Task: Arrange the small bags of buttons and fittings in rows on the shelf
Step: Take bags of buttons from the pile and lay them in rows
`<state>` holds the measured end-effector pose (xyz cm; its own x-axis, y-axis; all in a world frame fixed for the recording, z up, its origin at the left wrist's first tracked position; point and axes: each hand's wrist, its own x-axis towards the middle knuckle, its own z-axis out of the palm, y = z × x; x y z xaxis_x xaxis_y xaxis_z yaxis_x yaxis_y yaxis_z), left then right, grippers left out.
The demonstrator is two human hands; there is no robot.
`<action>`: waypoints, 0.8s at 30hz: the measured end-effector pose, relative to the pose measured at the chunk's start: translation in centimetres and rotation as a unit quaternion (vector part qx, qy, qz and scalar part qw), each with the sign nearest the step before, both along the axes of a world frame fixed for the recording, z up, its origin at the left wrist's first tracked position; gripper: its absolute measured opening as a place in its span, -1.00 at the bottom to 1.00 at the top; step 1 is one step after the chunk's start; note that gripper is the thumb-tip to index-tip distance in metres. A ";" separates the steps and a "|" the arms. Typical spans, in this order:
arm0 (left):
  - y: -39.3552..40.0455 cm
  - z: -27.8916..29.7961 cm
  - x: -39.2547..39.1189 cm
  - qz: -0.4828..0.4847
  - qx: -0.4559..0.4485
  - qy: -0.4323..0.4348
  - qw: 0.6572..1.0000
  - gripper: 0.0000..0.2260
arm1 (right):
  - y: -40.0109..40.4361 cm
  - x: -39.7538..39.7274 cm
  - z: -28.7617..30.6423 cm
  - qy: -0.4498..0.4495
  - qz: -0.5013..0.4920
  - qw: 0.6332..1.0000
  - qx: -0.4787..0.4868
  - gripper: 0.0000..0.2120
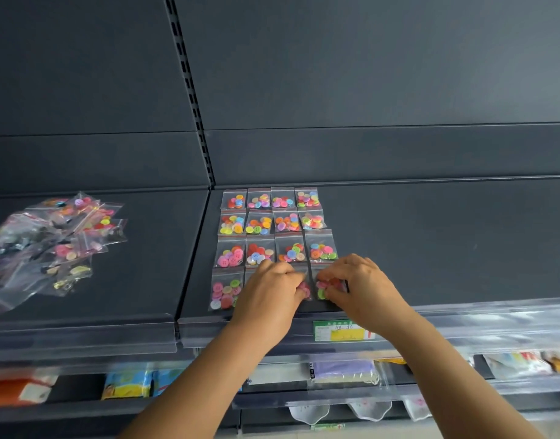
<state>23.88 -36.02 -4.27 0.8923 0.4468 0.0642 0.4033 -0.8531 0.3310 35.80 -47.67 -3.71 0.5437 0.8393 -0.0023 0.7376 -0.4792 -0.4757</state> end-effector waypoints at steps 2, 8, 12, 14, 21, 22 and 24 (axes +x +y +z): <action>0.0 0.0 0.2 0.001 -0.001 0.003 1.000 -0.66 | 0.1 0.0 0.3 -0.003 0.005 1.000 -0.008 -0.83; -0.5 0.4 0.1 0.010 0.011 0.006 1.000 -0.64 | 0.4 0.0 0.3 -0.016 0.000 1.000 -0.013 -0.82; -0.1 1.3 -1.0 0.035 0.043 -0.005 0.998 -0.55 | 1.4 -0.7 1.0 -0.040 -0.003 0.999 -0.006 -0.60; 0.6 1.8 -2.0 0.053 0.056 -0.012 0.997 -0.54 | 2.5 -1.4 1.5 -0.057 0.017 0.998 0.008 -0.55; 5.4 3.5 -6.5 0.136 0.067 -0.033 0.988 -0.50 | 8.5 -5.1 2.8 -0.089 0.109 0.990 0.017 -0.44; 6.3 3.7 -7.2 0.146 0.067 -0.034 0.986 -0.50 | 9.6 -5.7 2.9 -0.089 0.118 0.989 0.020 -0.43; 8.4 4.0 -8.7 0.167 0.066 -0.033 0.983 -0.50 | 11.9 -7.0 3.2 -0.088 0.132 0.987 0.023 -0.42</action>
<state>15.15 -27.61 -0.31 0.6896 0.6976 0.1942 0.6489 -0.7144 0.2618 28.84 -35.73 -0.52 0.2953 0.9486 0.1138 0.9068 -0.2408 -0.3459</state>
